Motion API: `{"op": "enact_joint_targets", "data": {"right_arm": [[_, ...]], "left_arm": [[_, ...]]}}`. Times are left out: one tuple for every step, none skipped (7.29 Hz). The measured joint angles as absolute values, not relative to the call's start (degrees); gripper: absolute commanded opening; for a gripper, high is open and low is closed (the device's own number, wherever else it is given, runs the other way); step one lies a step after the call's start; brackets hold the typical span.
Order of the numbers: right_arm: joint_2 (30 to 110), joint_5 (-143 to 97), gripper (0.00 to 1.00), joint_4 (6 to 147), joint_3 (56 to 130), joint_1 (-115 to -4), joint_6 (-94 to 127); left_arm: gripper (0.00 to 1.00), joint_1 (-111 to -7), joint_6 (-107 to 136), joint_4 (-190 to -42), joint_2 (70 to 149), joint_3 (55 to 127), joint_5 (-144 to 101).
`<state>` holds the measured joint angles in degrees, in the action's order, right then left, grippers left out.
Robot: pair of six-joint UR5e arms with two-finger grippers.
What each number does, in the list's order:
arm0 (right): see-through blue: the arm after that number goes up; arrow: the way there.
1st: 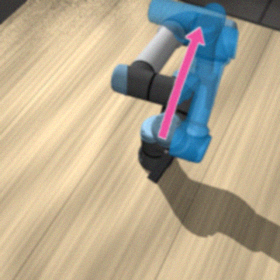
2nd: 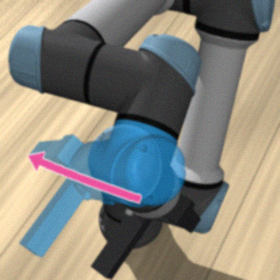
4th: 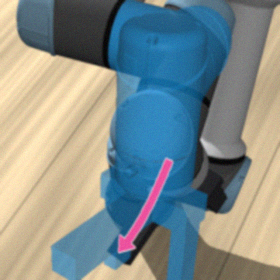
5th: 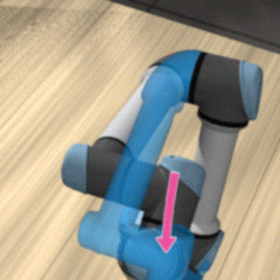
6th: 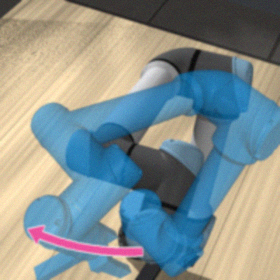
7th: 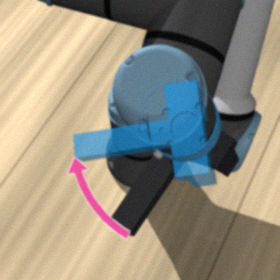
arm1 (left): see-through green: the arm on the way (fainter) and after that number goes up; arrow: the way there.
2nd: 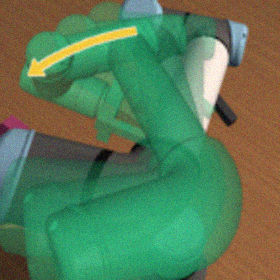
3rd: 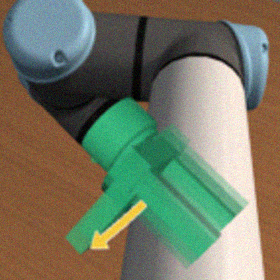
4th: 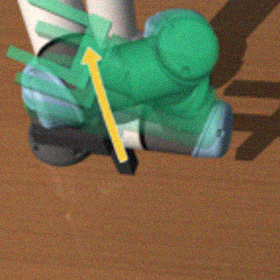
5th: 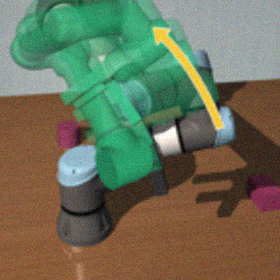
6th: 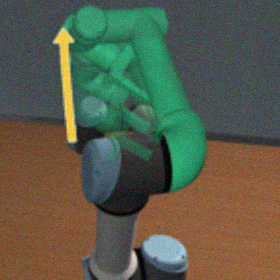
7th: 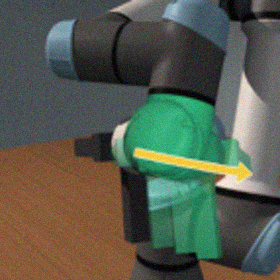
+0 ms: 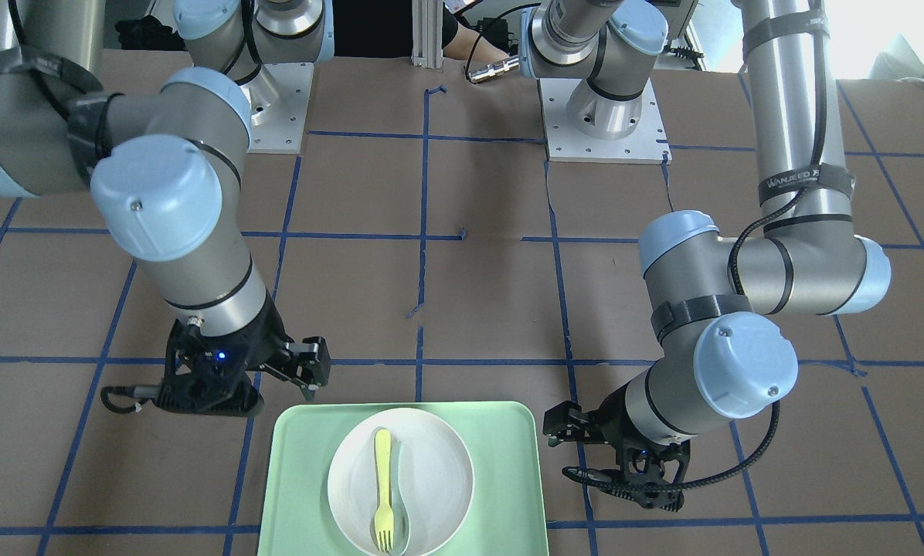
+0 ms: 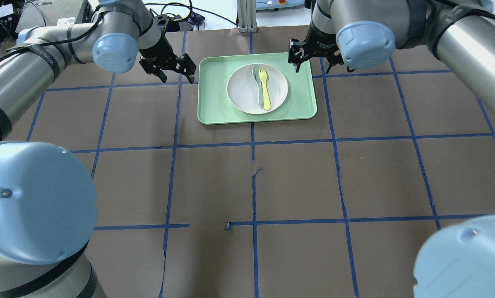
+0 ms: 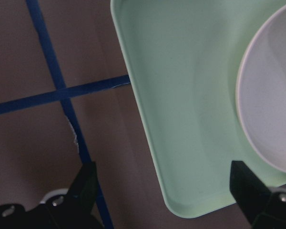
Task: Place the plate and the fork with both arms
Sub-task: 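Release the plate and lift the left gripper while the right gripper moves over the plate, then lower the right gripper and grasp the yellow fork on the plate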
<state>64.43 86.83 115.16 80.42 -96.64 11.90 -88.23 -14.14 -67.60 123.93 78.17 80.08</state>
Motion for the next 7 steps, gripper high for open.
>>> {"op": "enact_joint_targets", "data": {"right_arm": [[59.8,85.8,0.67,116.7,77.1,-97.8,14.7],[55.6,85.3,0.66,118.2,74.4,-99.0,16.7],[52.7,84.9,0.65,119.5,72.9,-100.0,18.1],[50.3,84.7,0.65,121.3,72.0,-100.7,19.0],[48.2,84.5,0.65,122.9,71.1,-100.9,19.3],[46.7,84.4,0.63,123.8,70.2,-101.0,19.5],[45.7,84.3,0.62,124.3,69.6,-101.0,19.5]], "left_arm": [[1.0,-87.8,-14.9,-67.5,122.7,79.8,80.4],[1.0,-87.6,-15.2,-67.6,122.0,80.7,80.5],[1.0,-87.6,-15.3,-67.7,121.7,81.1,80.6],[1.0,-87.6,-15.3,-67.8,121.6,81.3,80.7],[1.0,-87.5,-15.3,-67.9,121.6,81.3,80.8],[1.0,-87.5,-15.3,-67.9,121.6,81.4,81.4],[1.0,-87.5,-15.4,-67.9,121.6,81.4,82.0]]}}
